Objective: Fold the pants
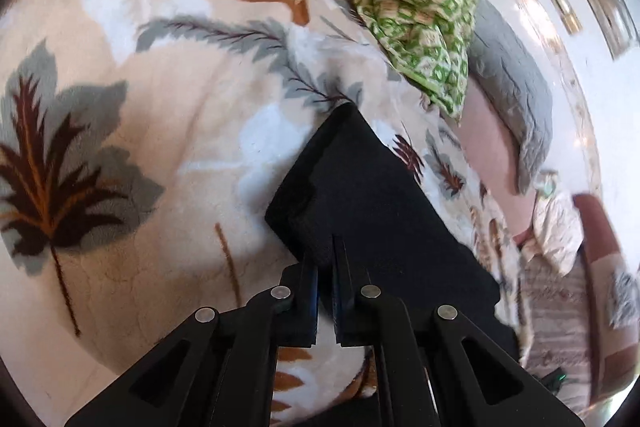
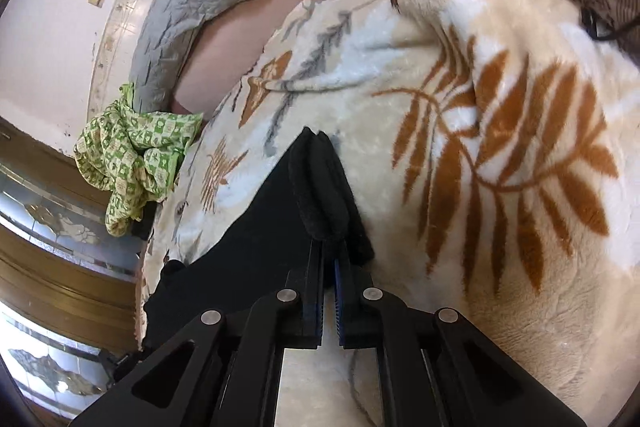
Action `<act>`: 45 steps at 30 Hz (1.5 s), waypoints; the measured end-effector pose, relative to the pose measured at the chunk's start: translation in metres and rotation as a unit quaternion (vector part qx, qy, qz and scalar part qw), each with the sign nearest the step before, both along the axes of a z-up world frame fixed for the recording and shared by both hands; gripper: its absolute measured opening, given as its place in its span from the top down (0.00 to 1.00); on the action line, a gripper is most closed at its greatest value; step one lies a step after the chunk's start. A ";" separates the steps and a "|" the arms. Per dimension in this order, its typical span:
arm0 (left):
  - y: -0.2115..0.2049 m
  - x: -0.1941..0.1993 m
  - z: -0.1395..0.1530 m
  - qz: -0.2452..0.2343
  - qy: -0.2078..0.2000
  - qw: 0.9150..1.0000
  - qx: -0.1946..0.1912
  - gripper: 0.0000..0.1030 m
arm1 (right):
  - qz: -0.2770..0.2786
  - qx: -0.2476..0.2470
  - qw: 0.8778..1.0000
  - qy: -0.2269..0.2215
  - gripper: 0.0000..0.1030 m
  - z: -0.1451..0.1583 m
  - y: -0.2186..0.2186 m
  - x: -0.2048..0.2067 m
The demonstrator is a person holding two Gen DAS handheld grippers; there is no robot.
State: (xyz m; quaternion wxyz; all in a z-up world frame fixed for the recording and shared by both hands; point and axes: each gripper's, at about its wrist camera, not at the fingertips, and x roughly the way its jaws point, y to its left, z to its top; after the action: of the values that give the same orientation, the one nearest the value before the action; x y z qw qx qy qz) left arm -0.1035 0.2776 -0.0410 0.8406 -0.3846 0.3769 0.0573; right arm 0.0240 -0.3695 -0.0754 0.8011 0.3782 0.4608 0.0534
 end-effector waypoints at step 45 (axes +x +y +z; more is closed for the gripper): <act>-0.041 0.025 0.011 -0.068 -0.005 0.984 0.163 0.81 | 0.073 -0.175 0.982 0.001 0.92 0.007 0.054 0.007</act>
State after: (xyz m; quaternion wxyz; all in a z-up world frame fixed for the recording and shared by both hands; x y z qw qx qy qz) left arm -0.0788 0.2364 -0.0298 0.8958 -0.2162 0.3839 0.0586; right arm 0.0312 -0.3157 -0.0683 0.8483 0.1977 0.4903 0.0302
